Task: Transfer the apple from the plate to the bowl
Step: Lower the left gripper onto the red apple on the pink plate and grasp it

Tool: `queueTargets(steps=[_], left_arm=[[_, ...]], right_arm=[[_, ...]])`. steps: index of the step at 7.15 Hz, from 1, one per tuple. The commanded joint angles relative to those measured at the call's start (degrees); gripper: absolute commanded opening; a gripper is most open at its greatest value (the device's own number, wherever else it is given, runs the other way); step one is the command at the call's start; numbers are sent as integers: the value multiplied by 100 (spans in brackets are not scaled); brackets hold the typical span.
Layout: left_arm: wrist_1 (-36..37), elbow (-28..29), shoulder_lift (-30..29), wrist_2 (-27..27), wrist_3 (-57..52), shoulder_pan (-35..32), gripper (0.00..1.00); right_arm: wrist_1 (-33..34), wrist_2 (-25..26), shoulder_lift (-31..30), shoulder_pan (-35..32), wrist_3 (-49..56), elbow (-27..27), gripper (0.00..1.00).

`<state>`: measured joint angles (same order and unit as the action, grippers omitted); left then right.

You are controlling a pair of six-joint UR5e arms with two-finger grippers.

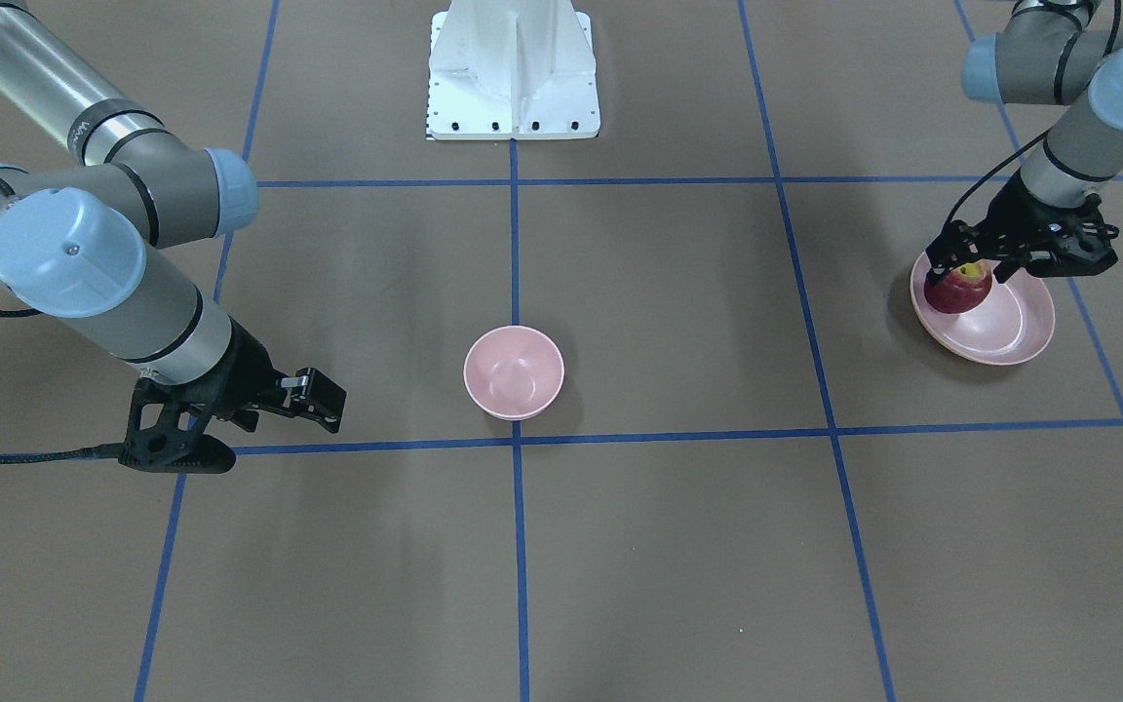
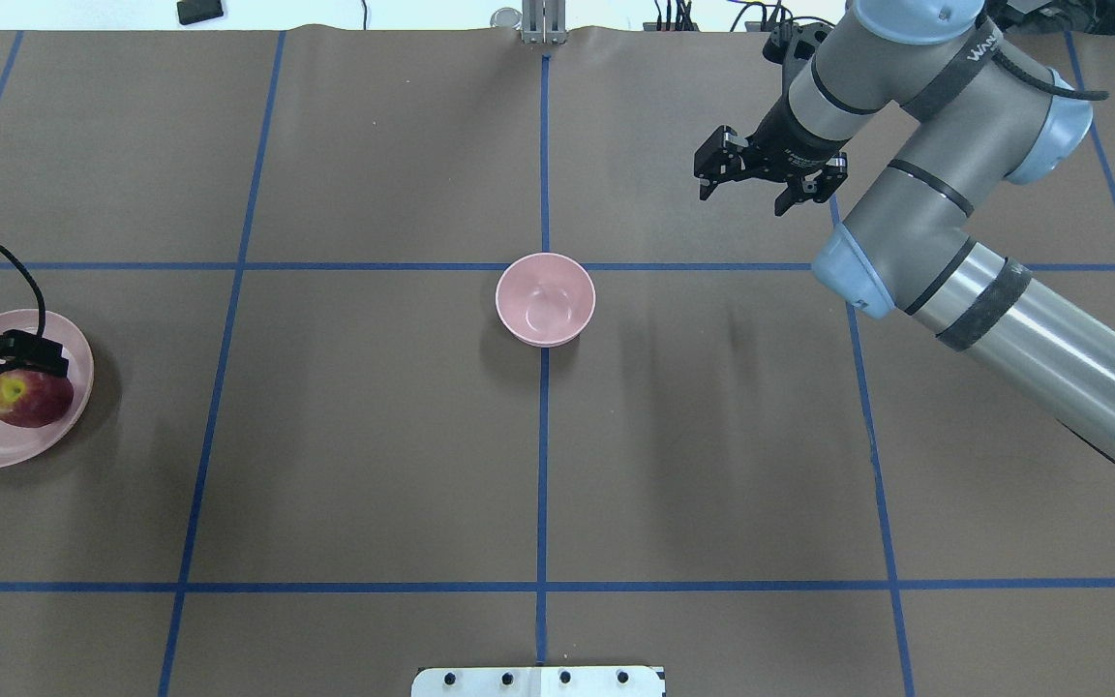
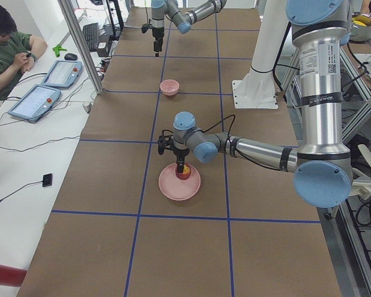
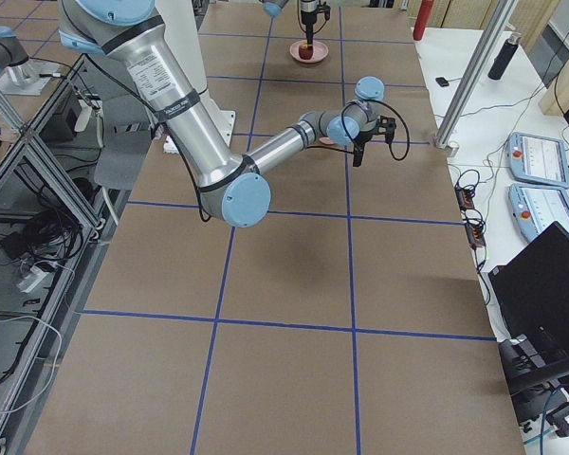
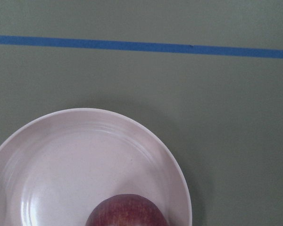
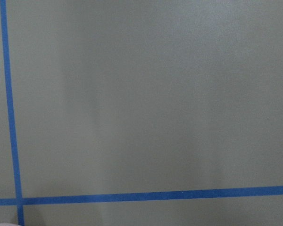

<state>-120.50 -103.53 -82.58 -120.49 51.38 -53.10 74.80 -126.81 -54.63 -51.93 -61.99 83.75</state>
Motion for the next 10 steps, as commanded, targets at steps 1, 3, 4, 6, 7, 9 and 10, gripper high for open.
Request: queueTargets(steps=[1, 3, 4, 6, 7, 9, 10], left_arm=[[9, -9, 102, 16, -49, 10, 98], [9, 8, 102, 25, -58, 19, 98], [17, 26, 102, 34, -49, 62, 98], [18, 52, 93, 51, -49, 159, 98], [18, 104, 93, 226, -49, 194, 98], [18, 157, 85, 236, -49, 256, 98], [18, 210, 50, 236, -49, 256, 98]], right_arm=[[0, -10, -4, -1, 3, 1, 100], [-9, -2, -12, -1, 3, 1, 100], [-9, -10, -38, -1, 3, 1, 100], [-35, -19, -65, -1, 3, 9, 100], [-44, -19, -82, -1, 3, 1, 100], [-53, -19, -109, -1, 3, 1, 100], [-53, -19, -109, -1, 3, 9, 100]])
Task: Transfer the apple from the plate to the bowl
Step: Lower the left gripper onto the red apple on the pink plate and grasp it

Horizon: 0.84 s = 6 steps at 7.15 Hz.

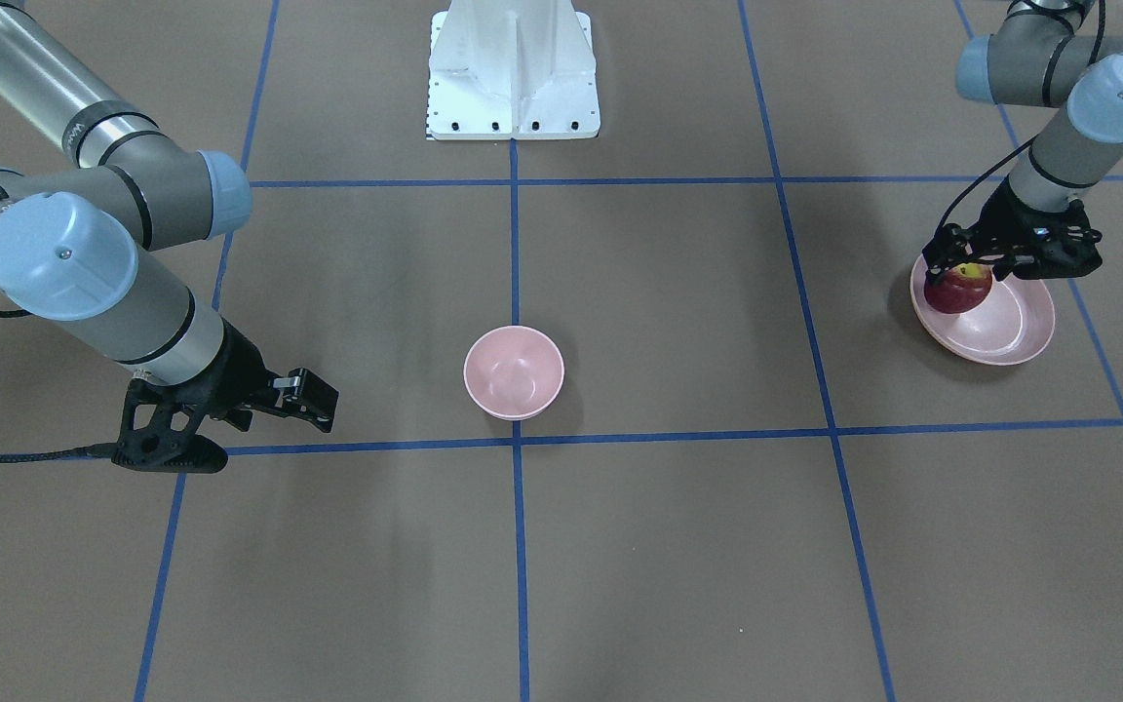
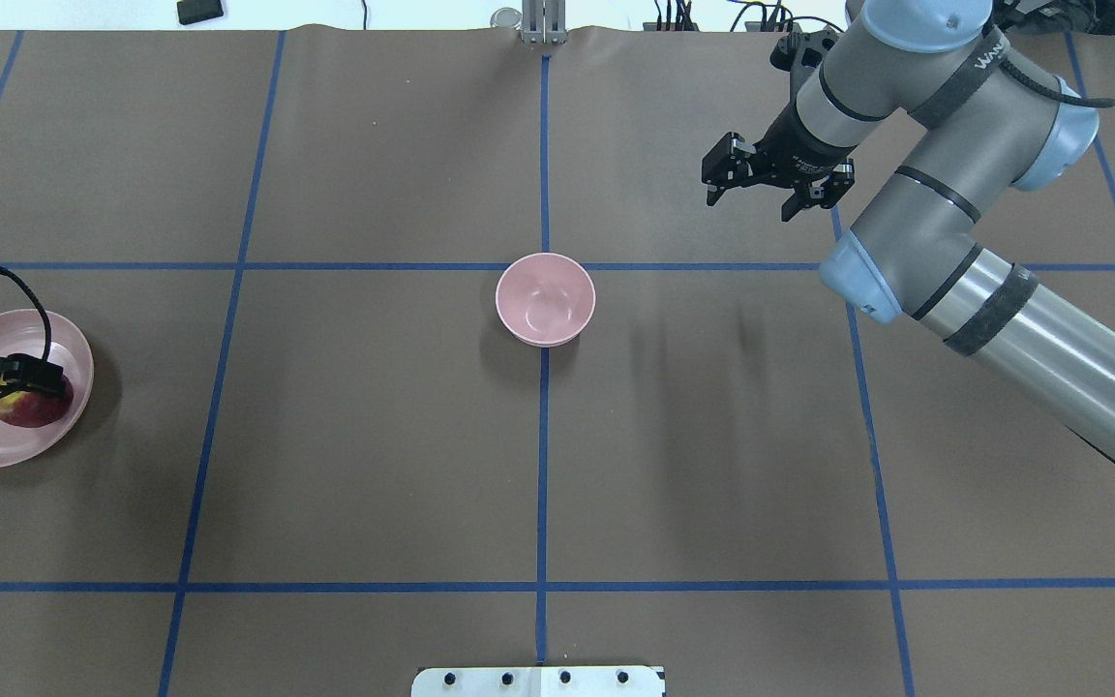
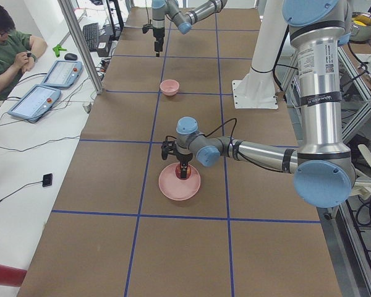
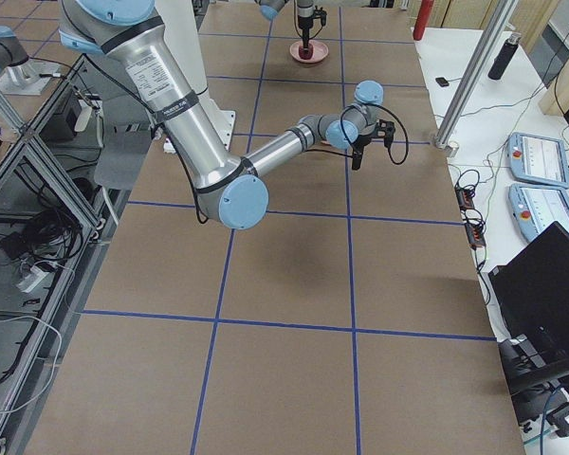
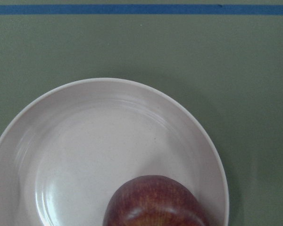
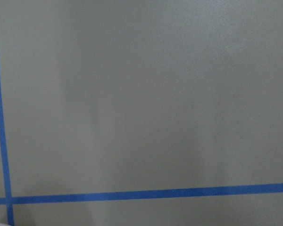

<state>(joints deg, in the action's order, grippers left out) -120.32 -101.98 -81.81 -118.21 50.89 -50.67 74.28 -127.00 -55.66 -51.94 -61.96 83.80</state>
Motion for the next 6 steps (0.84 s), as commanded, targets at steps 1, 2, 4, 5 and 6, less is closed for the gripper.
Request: queueTargets(steps=[1, 2, 4, 5, 6], left_arm=[[0, 134, -45, 8, 0, 31, 98], [-9, 178, -106, 8, 0, 40, 98], [-9, 187, -116, 8, 0, 40, 56], [-9, 179, -107, 8, 0, 40, 15], [-9, -13, -46, 0, -9, 14, 0]], right_arm=[[-10, 0, -6, 0, 0, 5, 100], [-2, 0, -15, 0, 0, 5, 100], [-2, 0, -15, 0, 0, 5, 100], [-2, 0, -24, 0, 0, 5, 100], [-2, 0, -33, 0, 0, 31, 100]])
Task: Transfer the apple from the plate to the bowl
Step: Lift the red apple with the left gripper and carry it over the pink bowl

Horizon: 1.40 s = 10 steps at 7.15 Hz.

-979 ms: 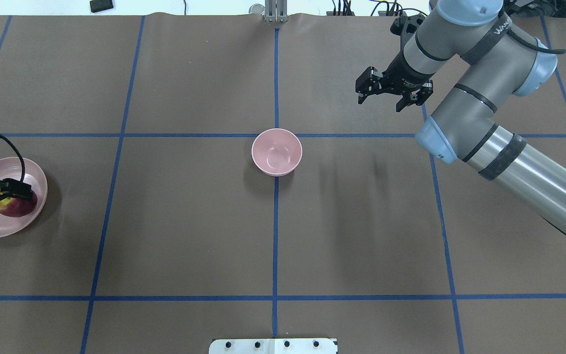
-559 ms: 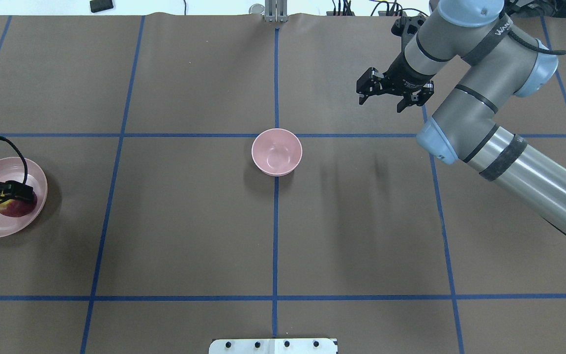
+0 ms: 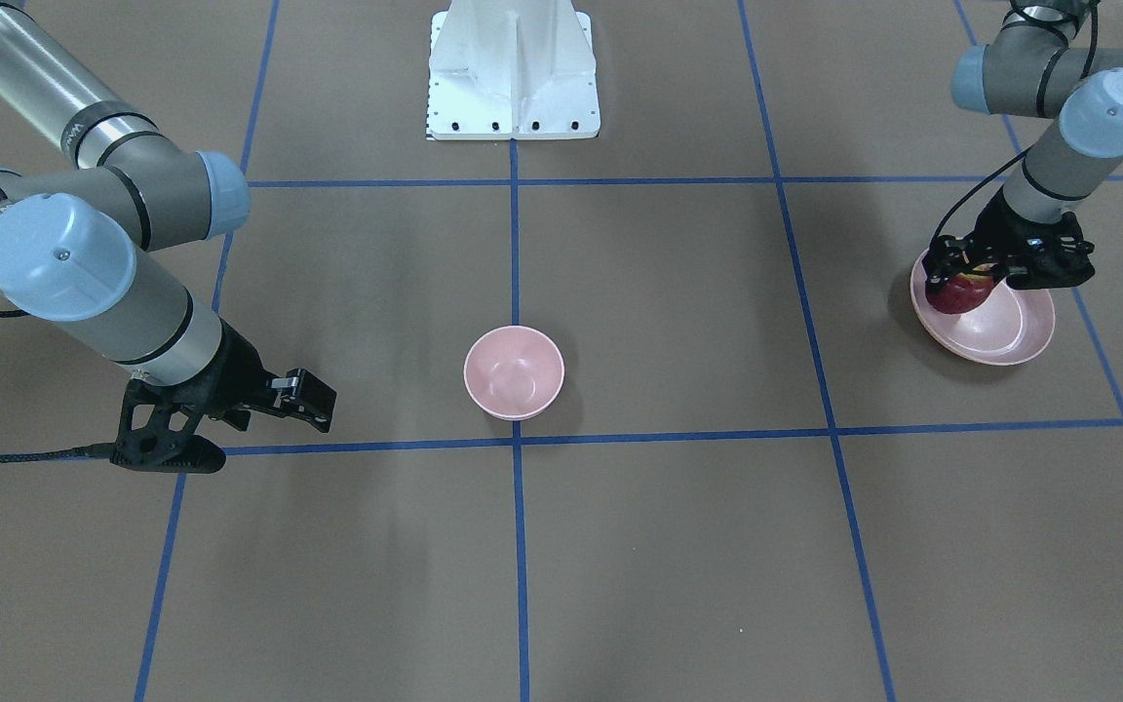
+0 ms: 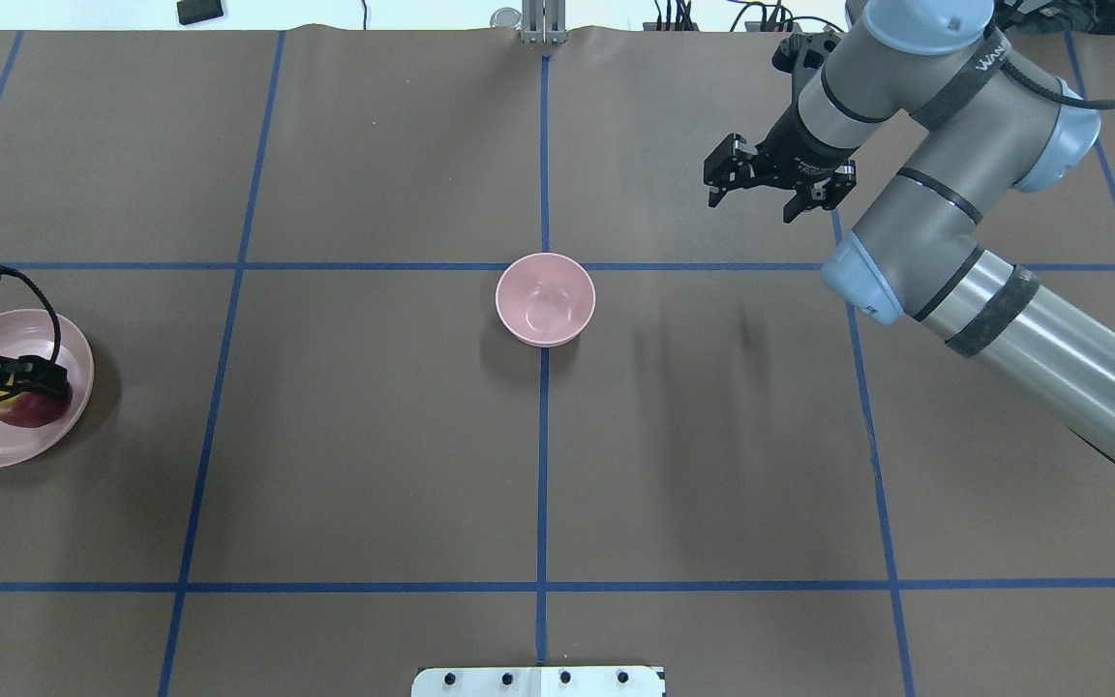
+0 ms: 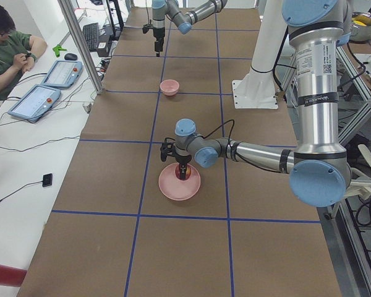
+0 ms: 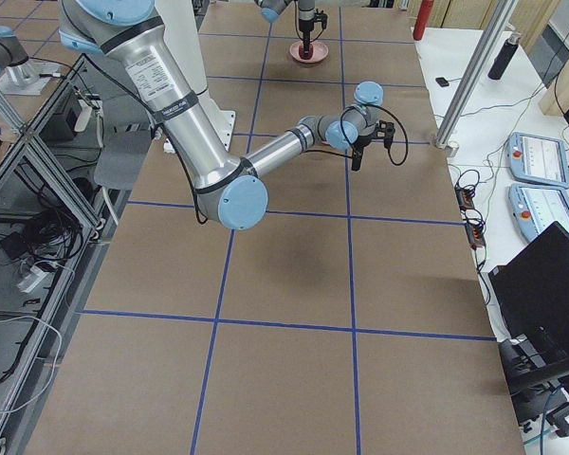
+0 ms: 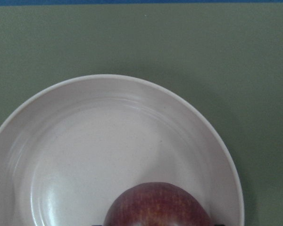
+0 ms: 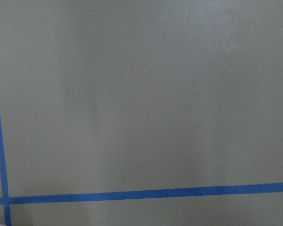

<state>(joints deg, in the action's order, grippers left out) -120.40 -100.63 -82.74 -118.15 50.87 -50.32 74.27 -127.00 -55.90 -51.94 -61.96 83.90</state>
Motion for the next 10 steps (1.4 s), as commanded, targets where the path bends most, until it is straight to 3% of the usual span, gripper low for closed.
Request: queueTargets(steps=[1, 2, 3, 5, 6, 8, 10], left_arm=[[86, -559, 238, -76, -7, -74, 0], [739, -1024, 223, -137, -7, -74, 0], [1677, -1481, -212, -138, 2, -66, 0], [3899, -1531, -2245, -164, 107, -31, 0], [4397, -1330, -2978, -321, 447, -13, 0], [4071, -724, -4035, -384, 1456, 336, 0], [3384, 398, -5133, -367, 2573, 749, 0]], right_arm=[[0, -17, -70, 0, 0, 125, 100], [9, -35, -88, -9, 0, 179, 100], [18, -35, -88, -9, 0, 188, 100], [9, -35, -193, -26, 9, 232, 100], [9, -35, -255, -53, 9, 301, 100], [9, -35, -482, -79, 148, 477, 100], [18, -26, -580, -123, 377, 469, 100]])
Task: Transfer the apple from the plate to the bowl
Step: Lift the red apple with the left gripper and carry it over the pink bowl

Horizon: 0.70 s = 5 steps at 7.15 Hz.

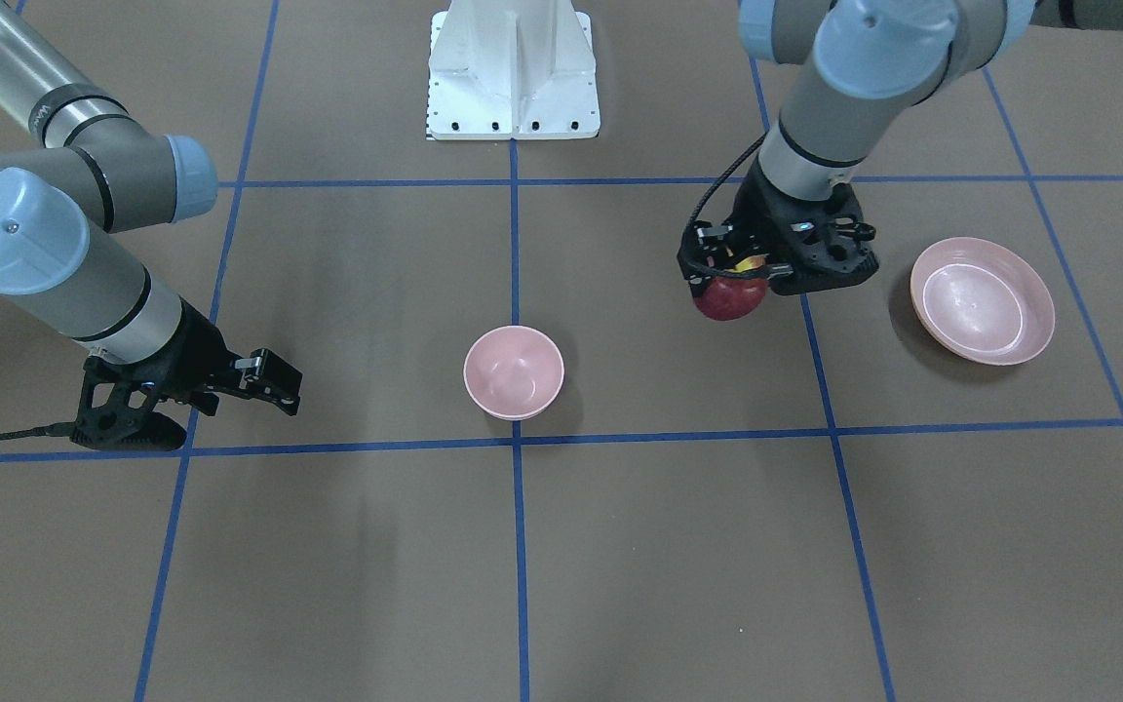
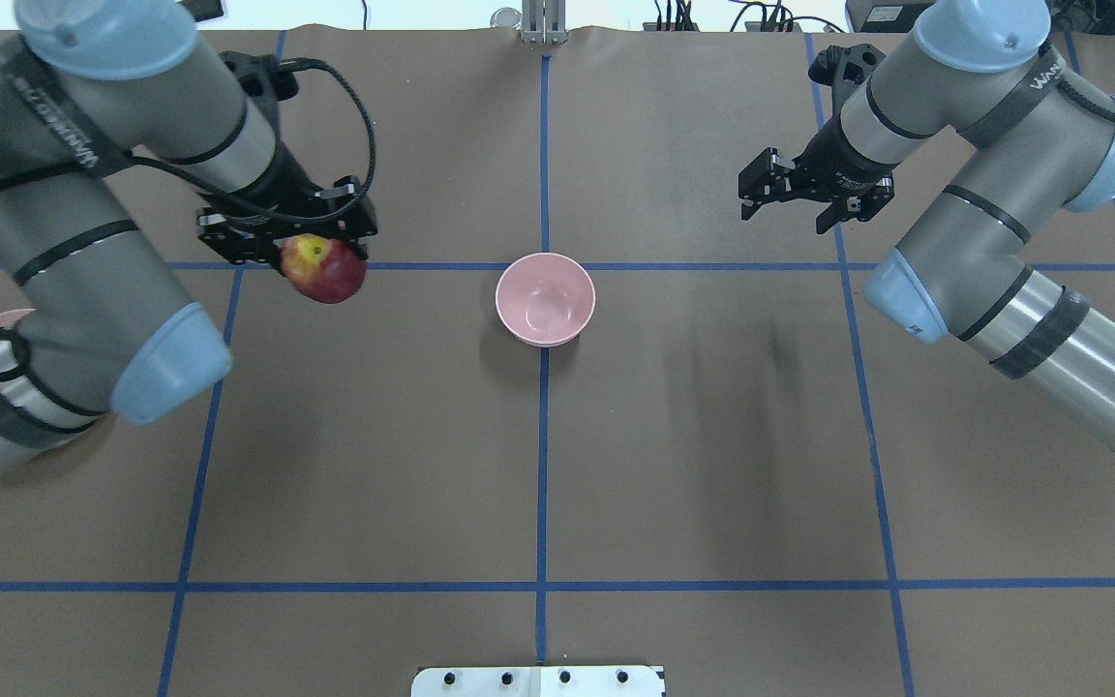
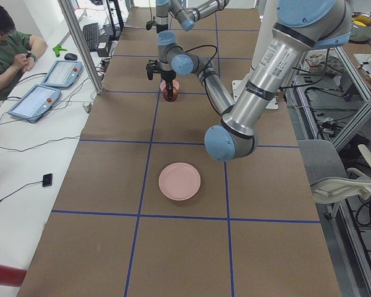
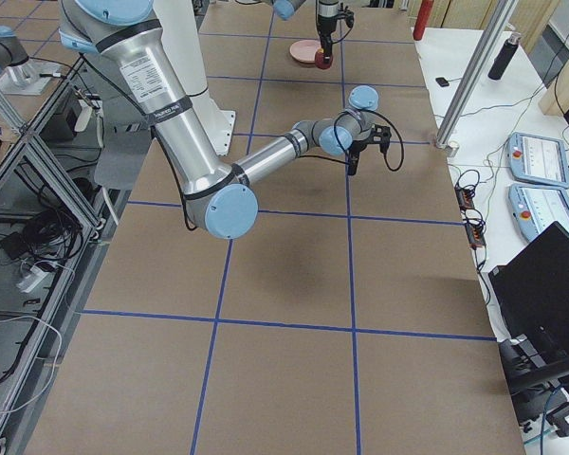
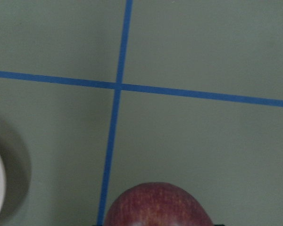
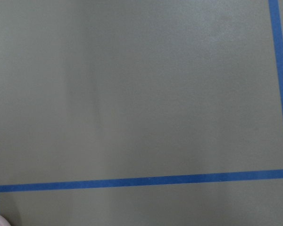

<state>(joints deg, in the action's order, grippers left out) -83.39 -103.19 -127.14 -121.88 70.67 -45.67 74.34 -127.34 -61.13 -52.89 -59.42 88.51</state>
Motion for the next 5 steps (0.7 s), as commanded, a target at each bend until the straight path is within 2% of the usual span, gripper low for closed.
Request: queueTargets(steps=[1, 2, 3, 4, 5], left_arm=[[-345, 1347, -1342, 16, 815, 313, 0], [-345, 1972, -1862, 33, 886, 418, 0], [-641, 2501, -2120, 59, 896, 436, 0], [-1262, 3089, -2183, 68, 983, 514, 0], [-1564, 3390, -2175, 68, 1001, 594, 0]], right_arm=[[19, -1, -118, -71, 220, 9, 100], [19, 7, -162, -89, 316, 0, 100], [28, 7, -171, -89, 326, 0, 100], [28, 7, -163, -89, 326, 0, 100], [28, 7, -162, -89, 326, -9, 100]])
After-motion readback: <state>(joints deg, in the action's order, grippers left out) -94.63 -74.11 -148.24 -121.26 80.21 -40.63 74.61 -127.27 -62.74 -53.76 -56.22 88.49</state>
